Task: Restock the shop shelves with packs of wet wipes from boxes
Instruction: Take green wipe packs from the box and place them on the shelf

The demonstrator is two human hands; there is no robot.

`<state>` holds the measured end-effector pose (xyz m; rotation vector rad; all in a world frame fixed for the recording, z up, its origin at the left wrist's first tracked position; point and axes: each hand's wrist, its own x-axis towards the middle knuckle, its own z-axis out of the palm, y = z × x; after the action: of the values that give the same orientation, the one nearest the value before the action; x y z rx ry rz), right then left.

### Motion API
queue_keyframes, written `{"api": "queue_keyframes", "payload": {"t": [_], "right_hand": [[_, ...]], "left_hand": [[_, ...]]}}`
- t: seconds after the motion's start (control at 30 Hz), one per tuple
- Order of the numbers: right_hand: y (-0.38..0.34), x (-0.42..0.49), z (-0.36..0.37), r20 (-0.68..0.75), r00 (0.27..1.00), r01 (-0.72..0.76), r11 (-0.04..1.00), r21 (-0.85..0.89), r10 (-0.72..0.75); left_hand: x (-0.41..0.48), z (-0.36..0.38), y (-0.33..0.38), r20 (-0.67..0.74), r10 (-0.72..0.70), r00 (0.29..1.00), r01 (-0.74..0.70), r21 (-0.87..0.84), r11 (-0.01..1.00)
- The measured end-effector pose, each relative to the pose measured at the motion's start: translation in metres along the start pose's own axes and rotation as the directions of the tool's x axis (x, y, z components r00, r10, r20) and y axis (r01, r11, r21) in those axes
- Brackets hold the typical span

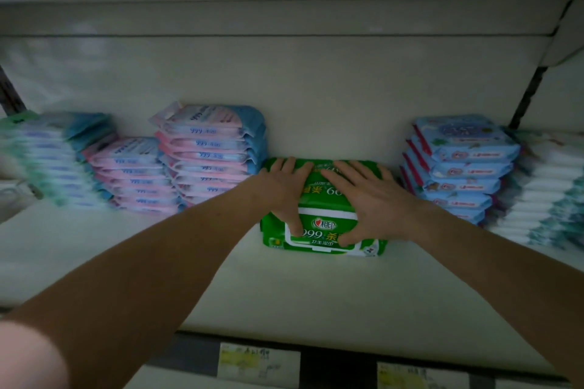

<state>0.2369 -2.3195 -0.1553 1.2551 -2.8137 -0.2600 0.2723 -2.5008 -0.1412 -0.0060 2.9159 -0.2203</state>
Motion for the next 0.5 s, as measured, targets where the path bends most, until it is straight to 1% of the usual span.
{"api": "queue_keyframes", "payload": {"t": [0.1, 0.2, 0.33, 0.4, 0.5], "right_hand": [[0.004, 0.004, -0.004, 0.04, 0.999, -0.019, 0.999, 0.033, 0.017], [-0.002, 0.006, -0.009, 0.063, 0.996, -0.069, 0.998, 0.006, 0.068], [-0.026, 0.005, -0.004, 0.04, 0.984, -0.168, 0.983, -0.074, 0.171], [-0.033, 0.007, -0.003, 0.024, 0.982, -0.188, 0.981, -0.042, 0.189], [-0.038, 0.005, -0.01, 0.071, 0.972, -0.226, 0.974, 0.003, 0.225]], "left_hand": [[0.001, 0.001, -0.002, -0.028, 0.015, 1.0, -0.015, -0.017, 1.0], [-0.002, -0.002, 0.0, -0.029, 0.007, 1.0, -0.007, -0.006, 1.0], [-0.006, 0.007, 0.009, -0.107, 0.023, 0.994, -0.022, 0.01, 1.0], [-0.005, 0.01, 0.008, -0.137, 0.028, 0.99, -0.029, -0.008, 1.0], [-0.01, 0.003, 0.011, -0.087, 0.017, 0.996, -0.016, 0.022, 1.0]]}}
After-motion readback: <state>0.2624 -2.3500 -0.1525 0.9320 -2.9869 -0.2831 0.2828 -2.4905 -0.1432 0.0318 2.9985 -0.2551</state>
